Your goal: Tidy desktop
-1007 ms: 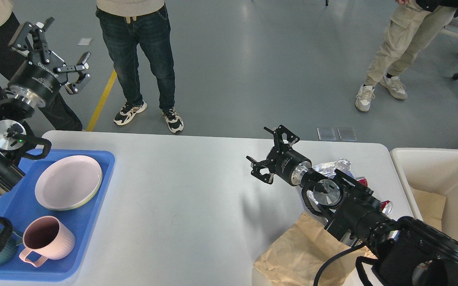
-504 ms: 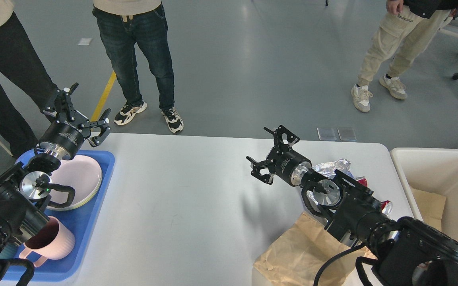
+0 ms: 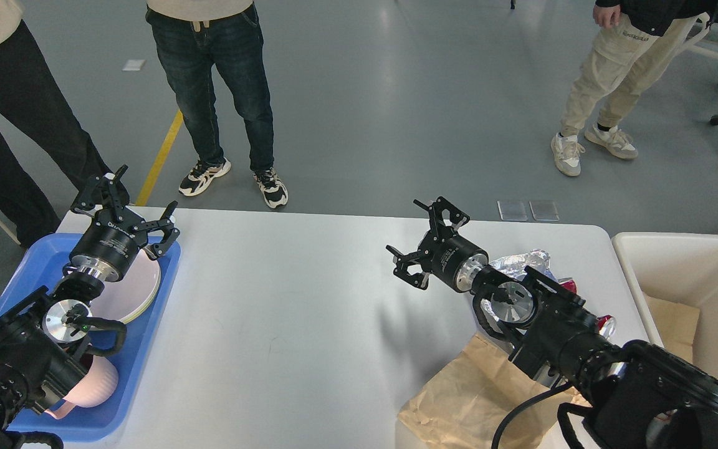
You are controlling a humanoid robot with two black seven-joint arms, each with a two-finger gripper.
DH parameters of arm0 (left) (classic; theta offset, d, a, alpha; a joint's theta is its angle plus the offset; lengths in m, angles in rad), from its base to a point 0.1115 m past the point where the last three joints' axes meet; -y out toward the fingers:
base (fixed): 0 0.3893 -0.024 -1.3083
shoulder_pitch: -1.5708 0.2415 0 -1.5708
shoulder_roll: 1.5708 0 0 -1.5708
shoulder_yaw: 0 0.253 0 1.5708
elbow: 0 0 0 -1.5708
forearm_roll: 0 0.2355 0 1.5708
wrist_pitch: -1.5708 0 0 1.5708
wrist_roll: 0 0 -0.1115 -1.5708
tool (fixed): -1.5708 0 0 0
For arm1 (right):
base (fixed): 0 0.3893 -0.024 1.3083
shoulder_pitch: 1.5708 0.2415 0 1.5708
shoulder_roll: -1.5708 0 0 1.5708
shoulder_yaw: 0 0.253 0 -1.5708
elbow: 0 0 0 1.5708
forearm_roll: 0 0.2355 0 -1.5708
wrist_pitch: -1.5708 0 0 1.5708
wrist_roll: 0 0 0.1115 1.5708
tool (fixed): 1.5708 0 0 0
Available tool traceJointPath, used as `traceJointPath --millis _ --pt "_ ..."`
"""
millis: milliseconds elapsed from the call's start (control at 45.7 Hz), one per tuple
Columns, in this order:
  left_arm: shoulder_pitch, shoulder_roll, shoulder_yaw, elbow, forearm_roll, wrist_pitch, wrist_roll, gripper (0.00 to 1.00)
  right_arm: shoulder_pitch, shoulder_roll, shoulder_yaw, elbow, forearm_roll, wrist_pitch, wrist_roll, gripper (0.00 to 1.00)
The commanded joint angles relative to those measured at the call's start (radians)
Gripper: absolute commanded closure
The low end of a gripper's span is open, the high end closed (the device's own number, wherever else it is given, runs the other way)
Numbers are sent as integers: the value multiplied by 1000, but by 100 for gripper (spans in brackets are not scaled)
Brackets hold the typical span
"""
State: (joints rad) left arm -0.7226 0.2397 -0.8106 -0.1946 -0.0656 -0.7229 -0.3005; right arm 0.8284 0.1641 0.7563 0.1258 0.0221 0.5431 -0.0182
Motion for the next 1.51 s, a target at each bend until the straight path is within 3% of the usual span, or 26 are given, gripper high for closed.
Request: traceJointPath --millis 0,1073,1292,1489 --pt "2 -2 -10 0 1 -1 -3 0 1 0 0 0 1 0 0 0" --pt "2 -2 -9 0 3 -3 -3 0 0 -2 0 0 -1 1 1 0" --pt "2 -2 -9 0 3 -3 -3 0 -25 -15 11 29 9 210 0 0" --pt "2 -2 -9 0 3 -3 -3 0 187 -162 9 69 7 230 -3 0"
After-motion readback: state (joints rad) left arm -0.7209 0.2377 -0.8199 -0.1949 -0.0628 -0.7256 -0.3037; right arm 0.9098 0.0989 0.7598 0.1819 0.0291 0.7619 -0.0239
